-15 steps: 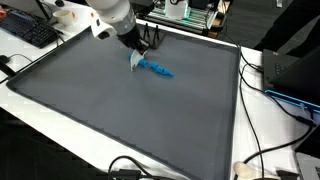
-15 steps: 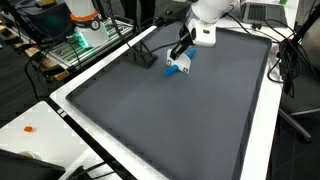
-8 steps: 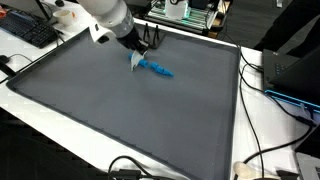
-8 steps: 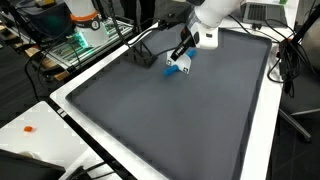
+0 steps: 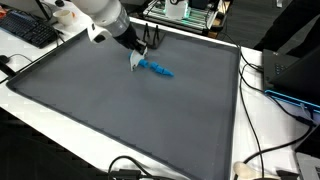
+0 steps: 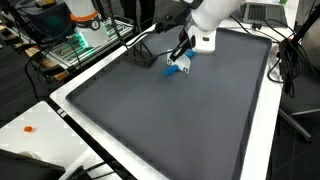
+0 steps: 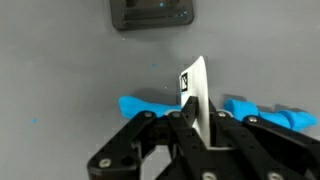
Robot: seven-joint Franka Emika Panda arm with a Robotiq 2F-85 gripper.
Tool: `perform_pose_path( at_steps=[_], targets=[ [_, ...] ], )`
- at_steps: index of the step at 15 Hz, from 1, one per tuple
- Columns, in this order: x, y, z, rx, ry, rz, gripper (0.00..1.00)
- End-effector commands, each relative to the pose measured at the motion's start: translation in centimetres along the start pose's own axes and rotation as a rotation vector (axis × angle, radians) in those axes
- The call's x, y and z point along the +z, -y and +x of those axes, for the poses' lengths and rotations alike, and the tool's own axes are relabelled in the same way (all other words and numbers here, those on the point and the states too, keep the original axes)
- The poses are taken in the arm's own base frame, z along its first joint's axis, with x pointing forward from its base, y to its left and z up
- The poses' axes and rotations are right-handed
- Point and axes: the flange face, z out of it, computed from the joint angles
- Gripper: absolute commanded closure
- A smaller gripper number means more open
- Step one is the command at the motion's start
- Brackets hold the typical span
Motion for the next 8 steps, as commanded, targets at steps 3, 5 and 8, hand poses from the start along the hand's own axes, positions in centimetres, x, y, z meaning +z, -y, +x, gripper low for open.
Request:
perform_pose_path(
  at_steps=[3,5,8],
  targets=[
    [1.03,-0.55,0.04,0.055,0.037,0.128,0.98],
    [0.89,-0.76,-0.08,0.061,0.033,0.141,0.98],
    [0.24,-0.60,-0.70,0.055,0.024,0.142,0.98]
  ],
)
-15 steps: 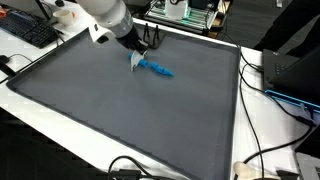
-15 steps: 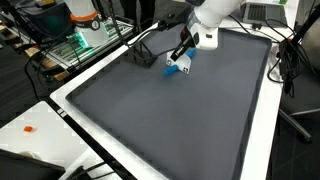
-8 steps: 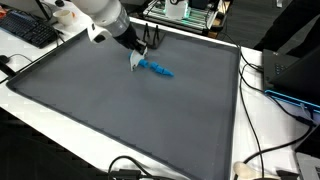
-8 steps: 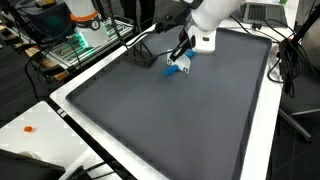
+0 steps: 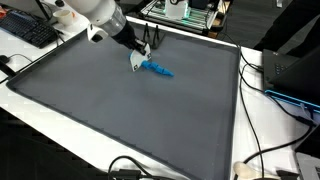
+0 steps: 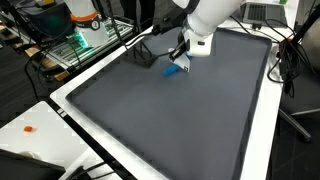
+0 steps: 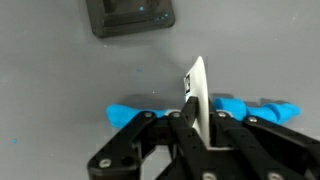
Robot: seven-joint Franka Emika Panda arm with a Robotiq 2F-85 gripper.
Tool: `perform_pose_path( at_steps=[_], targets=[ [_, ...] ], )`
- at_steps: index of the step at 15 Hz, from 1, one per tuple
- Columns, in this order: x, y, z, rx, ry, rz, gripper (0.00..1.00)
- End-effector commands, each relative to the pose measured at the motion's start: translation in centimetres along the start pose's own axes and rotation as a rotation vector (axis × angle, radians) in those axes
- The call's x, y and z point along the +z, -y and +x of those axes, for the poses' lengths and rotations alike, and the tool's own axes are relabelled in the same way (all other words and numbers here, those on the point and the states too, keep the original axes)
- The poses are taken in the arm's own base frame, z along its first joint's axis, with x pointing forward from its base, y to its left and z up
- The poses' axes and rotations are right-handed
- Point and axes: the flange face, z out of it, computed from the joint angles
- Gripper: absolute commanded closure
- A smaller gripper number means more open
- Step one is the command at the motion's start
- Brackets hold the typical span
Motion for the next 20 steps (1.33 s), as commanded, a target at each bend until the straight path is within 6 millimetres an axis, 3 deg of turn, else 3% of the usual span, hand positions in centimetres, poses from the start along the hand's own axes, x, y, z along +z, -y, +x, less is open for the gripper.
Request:
perform_pose_path(
  at_steps=[1,10,15,20],
  targets=[
    [-0.3,0.4,-1.0,0.006,0.008,0.025,0.98],
    [-4.3,0.0,-5.1,0.086,-0.054,0.050,0.98],
    [-5.4,-1.2,-9.3,0.313,-0.088,0.151,0.98],
    [-4.8,-2.7,-14.0,0.506,-0.144,0.281,0.98]
  ],
)
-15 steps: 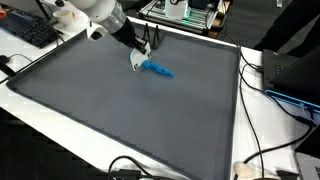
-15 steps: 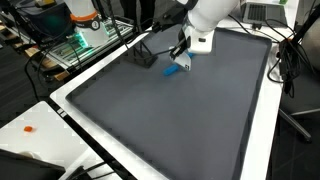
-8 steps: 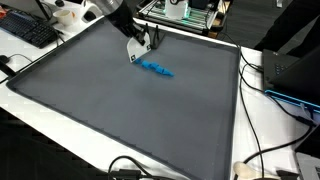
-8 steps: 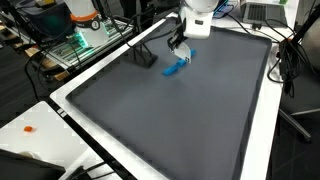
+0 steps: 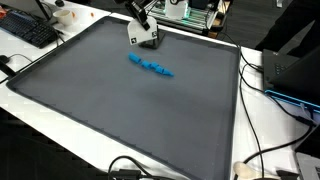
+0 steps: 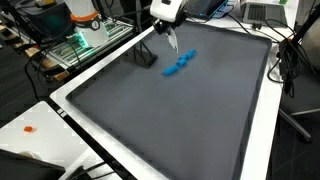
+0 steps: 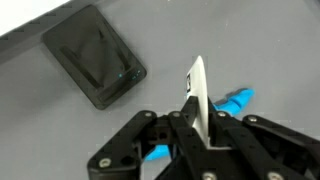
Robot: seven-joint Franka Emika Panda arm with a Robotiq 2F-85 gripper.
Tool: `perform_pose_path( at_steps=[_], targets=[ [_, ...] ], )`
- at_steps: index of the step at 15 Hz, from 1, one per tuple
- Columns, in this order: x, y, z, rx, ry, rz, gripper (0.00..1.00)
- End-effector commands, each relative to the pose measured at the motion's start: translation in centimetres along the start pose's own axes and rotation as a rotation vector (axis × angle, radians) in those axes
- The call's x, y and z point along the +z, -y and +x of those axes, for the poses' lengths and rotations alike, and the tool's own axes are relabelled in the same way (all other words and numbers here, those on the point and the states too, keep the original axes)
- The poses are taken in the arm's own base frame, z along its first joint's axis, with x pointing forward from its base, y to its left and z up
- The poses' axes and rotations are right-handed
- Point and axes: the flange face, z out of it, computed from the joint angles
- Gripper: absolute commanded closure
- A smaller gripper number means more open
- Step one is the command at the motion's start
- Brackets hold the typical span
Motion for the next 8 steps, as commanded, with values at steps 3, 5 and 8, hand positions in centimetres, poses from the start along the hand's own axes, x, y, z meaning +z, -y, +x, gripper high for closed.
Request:
perform_pose_path(
  at_steps=[3,5,8],
  targets=[
    [0.9,-4.3,-5.0,0.211,-0.089,0.128,0.98],
    [1.6,-5.3,-6.1,0.269,-0.116,0.138,0.98],
    [2.8,-6.4,-7.3,0.341,-0.151,0.130,0.98]
  ],
)
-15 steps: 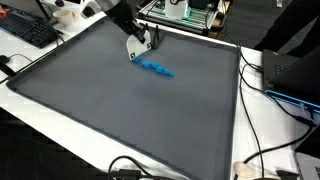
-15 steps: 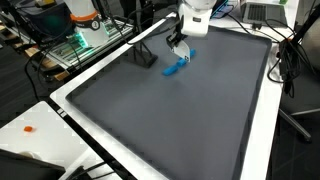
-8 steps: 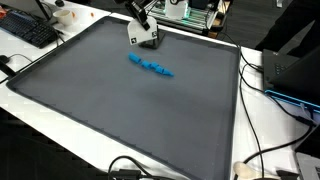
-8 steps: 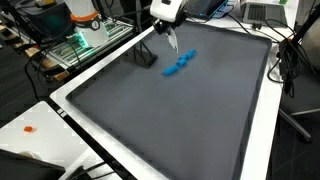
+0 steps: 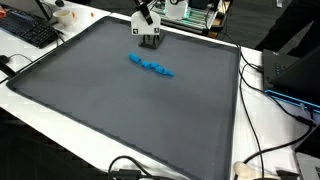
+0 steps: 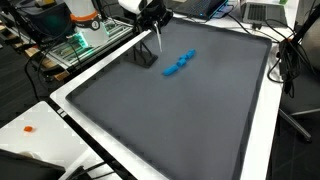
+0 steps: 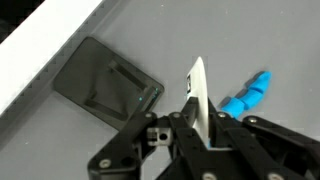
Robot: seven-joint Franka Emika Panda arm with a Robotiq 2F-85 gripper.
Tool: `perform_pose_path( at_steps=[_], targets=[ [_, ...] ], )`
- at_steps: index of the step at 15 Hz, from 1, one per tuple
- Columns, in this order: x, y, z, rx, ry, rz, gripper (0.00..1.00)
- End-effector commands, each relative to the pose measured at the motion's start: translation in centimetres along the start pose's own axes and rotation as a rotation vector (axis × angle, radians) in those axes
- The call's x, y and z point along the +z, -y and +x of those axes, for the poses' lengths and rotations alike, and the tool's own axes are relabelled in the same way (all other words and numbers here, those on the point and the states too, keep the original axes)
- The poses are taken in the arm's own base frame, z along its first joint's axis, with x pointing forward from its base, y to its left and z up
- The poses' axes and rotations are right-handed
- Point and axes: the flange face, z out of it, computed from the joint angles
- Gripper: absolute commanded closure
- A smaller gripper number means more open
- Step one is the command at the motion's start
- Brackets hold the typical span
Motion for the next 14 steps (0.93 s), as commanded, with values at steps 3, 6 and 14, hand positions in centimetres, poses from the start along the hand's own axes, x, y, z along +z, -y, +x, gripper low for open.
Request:
perform_pose_path(
  at_steps=[3,6,14],
  targets=[
    [1.5,-3.4,-2.3,0.168,-0.046,0.023,0.98],
    [2.5,-4.3,-2.4,0.234,-0.054,0.022,0.98],
    [4.7,-5.5,-1.8,0.366,-0.041,0.077,0.98]
  ],
)
